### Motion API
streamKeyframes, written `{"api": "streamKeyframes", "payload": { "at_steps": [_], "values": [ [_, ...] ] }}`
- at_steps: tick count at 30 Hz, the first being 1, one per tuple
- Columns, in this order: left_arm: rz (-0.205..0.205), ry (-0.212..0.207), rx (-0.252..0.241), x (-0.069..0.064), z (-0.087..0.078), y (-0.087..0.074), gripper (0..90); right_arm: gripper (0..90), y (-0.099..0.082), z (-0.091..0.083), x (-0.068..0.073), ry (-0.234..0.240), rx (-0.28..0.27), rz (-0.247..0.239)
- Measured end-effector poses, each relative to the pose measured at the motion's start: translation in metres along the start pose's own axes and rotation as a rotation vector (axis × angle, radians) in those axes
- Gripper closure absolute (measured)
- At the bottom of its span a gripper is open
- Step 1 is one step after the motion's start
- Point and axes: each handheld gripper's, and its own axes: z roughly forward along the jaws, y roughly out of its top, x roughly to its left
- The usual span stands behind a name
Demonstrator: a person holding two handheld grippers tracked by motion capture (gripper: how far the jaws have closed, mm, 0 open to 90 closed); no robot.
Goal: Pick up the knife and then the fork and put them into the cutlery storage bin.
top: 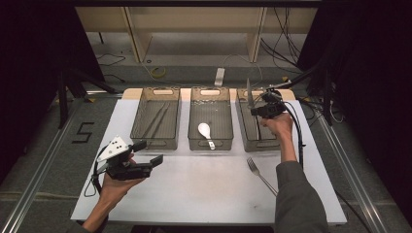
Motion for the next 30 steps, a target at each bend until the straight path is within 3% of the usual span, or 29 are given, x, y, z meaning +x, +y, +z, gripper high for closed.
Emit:
{"api": "streamKeyframes", "payload": {
  "at_steps": [10,15,19,27,30],
  "values": [
    [0.001,0.001,-0.001,0.0,0.0,0.0,15.4,80.5,-0.006,0.007,-0.003,-0.01,0.016,0.025],
    [0.002,0.002,-0.001,0.0,-0.001,0.0,15.4,79.2,-0.011,0.012,-0.008,-0.032,0.032,0.066],
    [0.003,0.002,-0.001,-0.001,0.0,0.0,15.4,68.5,-0.012,0.01,-0.012,-0.025,0.014,0.11],
    [0.001,0.002,-0.001,0.0,0.0,0.0,15.4,54.2,-0.011,-0.011,-0.009,0.001,-0.001,0.06],
    [-0.001,0.004,0.0,0.0,0.0,0.0,15.4,47.1,-0.012,-0.021,-0.004,0.017,0.012,0.018]
  ]
}}
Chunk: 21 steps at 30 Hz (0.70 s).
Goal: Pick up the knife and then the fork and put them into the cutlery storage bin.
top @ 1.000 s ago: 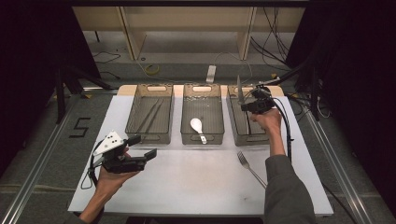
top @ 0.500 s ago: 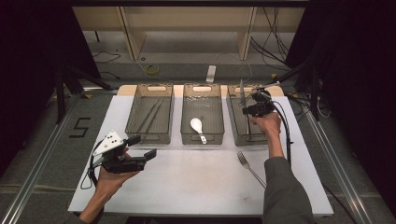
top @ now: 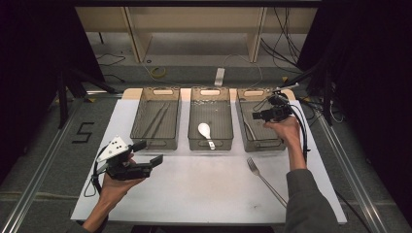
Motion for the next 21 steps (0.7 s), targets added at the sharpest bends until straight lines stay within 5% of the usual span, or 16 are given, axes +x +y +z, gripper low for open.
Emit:
{"api": "streamKeyframes", "payload": {
  "at_steps": [10,21],
  "values": [
    [0.004,0.0,0.002,0.0,0.0,0.0,15.4,37.5,-0.016,-0.037,0.041,0.029,0.019,-0.195],
    [0.001,0.002,0.001,0.001,0.0,0.0,15.3,32.7,-0.052,-0.054,0.064,0.07,0.009,-0.26]
  ]
}}
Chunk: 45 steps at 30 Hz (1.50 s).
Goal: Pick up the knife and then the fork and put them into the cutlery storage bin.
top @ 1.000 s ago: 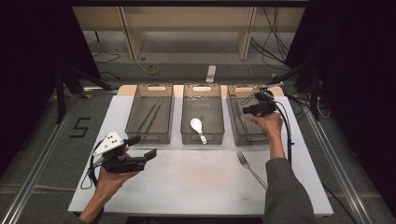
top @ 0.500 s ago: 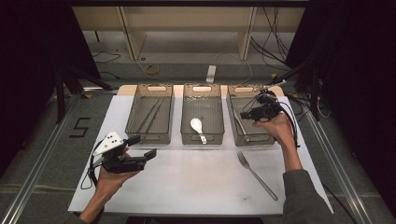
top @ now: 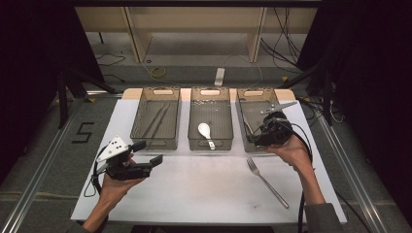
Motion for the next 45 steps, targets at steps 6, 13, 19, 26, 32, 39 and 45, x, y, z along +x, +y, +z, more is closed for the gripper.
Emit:
{"api": "streamKeyframes", "payload": {
  "at_steps": [6,13,19,26,32,39,45],
  "values": [
    [0.0,0.001,-0.001,0.0,0.0,0.0,15.4,33.7,-0.008,0.002,0.007,0.011,0.045,-0.033],
    [-0.006,0.0,-0.007,0.0,-0.001,0.0,15.3,30.5,-0.022,0.003,0.009,0.025,0.087,-0.036],
    [-0.001,0.0,-0.004,0.0,-0.001,0.0,15.3,28.5,-0.03,0.006,0.012,0.035,0.118,-0.039],
    [0.0,-0.003,-0.002,0.0,-0.001,0.0,15.3,35.8,-0.039,0.008,0.017,0.051,0.156,-0.054],
    [0.0,-0.002,-0.002,0.0,-0.001,0.0,15.3,41.2,-0.047,0.011,0.018,0.05,0.203,-0.059],
    [0.0,-0.003,-0.002,0.0,-0.002,0.0,15.3,44.4,-0.055,0.014,0.019,0.045,0.235,-0.059],
    [0.001,-0.003,-0.001,0.0,-0.001,0.0,15.3,48.0,-0.063,0.015,0.019,0.042,0.274,-0.06]
  ]
}}
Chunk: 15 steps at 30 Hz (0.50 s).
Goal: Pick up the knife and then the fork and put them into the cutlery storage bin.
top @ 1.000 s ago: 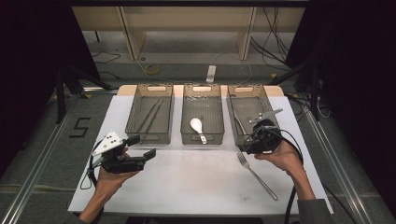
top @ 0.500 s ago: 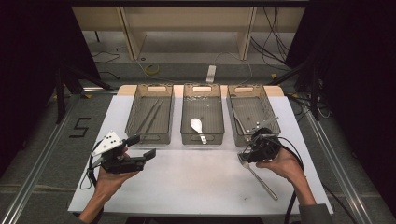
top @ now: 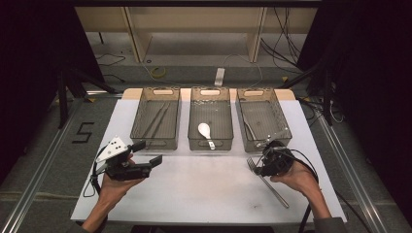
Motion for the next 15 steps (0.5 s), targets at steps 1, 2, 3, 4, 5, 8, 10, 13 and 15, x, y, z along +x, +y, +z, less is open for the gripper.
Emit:
{"api": "streamKeyframes", "payload": {
  "at_steps": [1,2,3,4,5,8,10,13,15],
  "values": [
    [0.0,0.0,0.001,0.0,0.0,0.0,15.3,49.0,-0.002,0.001,0.0,-0.001,0.01,-0.001],
    [-0.001,0.0,0.001,0.0,0.0,0.0,15.3,49.7,-0.003,0.001,0.0,-0.004,0.016,-0.003],
    [0.0,0.0,0.0,0.0,0.0,0.0,15.3,50.5,-0.005,0.002,0.0,-0.005,0.031,-0.001],
    [0.0,-0.001,0.0,0.0,0.0,0.0,15.3,51.4,-0.006,0.003,-0.001,-0.005,0.037,-0.001],
    [0.001,-0.001,0.0,0.0,0.0,0.0,15.3,52.3,-0.008,0.004,-0.001,-0.01,0.046,0.003],
    [0.001,0.0,0.0,0.0,0.0,0.0,15.3,54.7,-0.012,0.006,-0.002,-0.007,0.064,0.006],
    [0.001,-0.001,0.0,0.0,0.0,0.0,15.3,55.2,-0.015,0.008,-0.003,-0.009,0.073,0.013],
    [0.001,0.0,0.0,0.0,0.0,0.0,15.3,56.8,-0.019,0.009,-0.005,-0.007,0.088,0.02],
    [0.002,-0.001,0.0,0.0,0.0,0.0,15.3,57.7,-0.021,0.011,-0.005,-0.009,0.099,0.025]
  ]
}}
